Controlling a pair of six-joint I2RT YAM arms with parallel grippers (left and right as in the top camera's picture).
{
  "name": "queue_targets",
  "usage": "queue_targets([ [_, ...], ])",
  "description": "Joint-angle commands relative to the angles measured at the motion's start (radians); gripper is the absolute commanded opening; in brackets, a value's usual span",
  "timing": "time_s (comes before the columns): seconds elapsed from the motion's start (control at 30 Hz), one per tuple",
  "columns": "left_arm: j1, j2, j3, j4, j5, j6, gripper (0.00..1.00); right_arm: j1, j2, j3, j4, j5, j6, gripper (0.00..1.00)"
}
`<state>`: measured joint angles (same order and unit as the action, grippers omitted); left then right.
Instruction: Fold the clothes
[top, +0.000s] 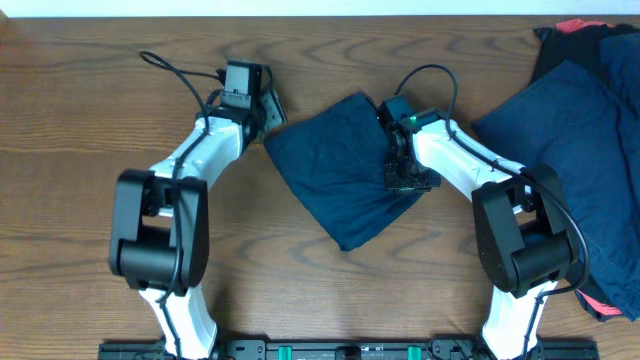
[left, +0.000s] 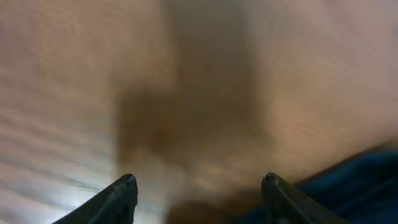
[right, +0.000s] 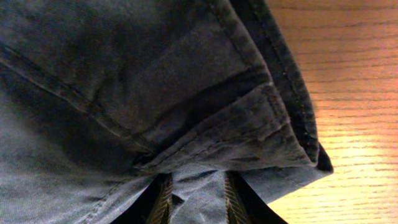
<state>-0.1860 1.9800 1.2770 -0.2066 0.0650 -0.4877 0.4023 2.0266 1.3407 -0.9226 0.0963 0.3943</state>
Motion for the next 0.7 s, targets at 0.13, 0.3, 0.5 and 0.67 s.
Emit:
queue_targets([
  [0.13,-0.002,0.042,-0.003,-0.295,0.078,0.024,0.47,-0.022,0.032,-0.016,0.079,0.116,-0.018,0.32],
  [0.3,-0.009,0.042,-0.003,-0.562,0.085,0.025,0.12,-0.034,0.032,-0.016,0.221,0.186,-0.096,0.36],
  [0.5,-0.011,0.013,-0.003,-0.762,0.085,0.027,0.06,-0.044,0.031,-0.008,0.300,0.188,-0.149,0.37],
  [0.67,-0.002,-0.115,-0.003,-0.748,0.083,0.032,0.08,-0.044,-0.027,-0.005,0.269,0.204,-0.148,0.40],
])
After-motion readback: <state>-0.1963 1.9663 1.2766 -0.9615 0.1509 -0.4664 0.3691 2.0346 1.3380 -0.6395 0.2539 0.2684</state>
